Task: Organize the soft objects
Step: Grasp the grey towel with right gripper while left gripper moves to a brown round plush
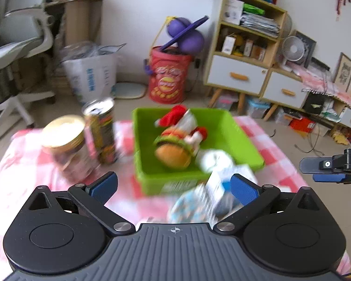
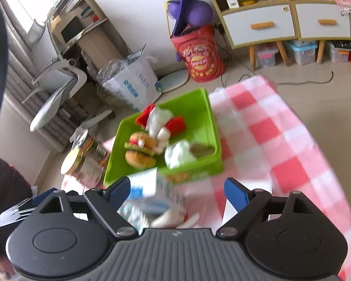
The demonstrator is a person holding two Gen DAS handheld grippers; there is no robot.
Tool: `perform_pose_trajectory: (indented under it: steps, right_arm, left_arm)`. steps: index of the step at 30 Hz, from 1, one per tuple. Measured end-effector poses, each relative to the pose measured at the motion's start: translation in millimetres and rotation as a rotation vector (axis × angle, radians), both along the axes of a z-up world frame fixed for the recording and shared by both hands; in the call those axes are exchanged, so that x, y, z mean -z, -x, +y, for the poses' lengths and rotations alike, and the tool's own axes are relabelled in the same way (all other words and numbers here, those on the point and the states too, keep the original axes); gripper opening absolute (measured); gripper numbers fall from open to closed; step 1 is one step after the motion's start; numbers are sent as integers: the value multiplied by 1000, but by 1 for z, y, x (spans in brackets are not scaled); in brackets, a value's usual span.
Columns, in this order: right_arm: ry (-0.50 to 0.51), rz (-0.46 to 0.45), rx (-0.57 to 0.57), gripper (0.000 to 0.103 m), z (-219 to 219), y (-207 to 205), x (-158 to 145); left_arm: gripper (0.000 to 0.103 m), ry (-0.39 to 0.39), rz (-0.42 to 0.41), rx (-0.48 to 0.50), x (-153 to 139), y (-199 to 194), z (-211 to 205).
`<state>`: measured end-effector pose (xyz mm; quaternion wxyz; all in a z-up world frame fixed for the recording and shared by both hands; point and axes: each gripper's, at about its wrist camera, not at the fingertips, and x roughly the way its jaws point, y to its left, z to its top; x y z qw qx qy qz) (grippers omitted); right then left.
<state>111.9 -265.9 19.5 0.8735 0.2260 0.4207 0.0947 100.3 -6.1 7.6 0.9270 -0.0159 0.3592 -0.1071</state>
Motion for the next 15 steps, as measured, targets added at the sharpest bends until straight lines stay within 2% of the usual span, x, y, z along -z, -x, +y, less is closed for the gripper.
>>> perform_pose_trajectory:
  steps: [9,15]
  right_arm:
    - [33,39,-89,63,40,46,23]
    - [96,114,-188,63,77,65,49]
  left_arm:
    - [98,-13,66,-75,26,65,37]
    - [98,-56,105,-28,50,91,49]
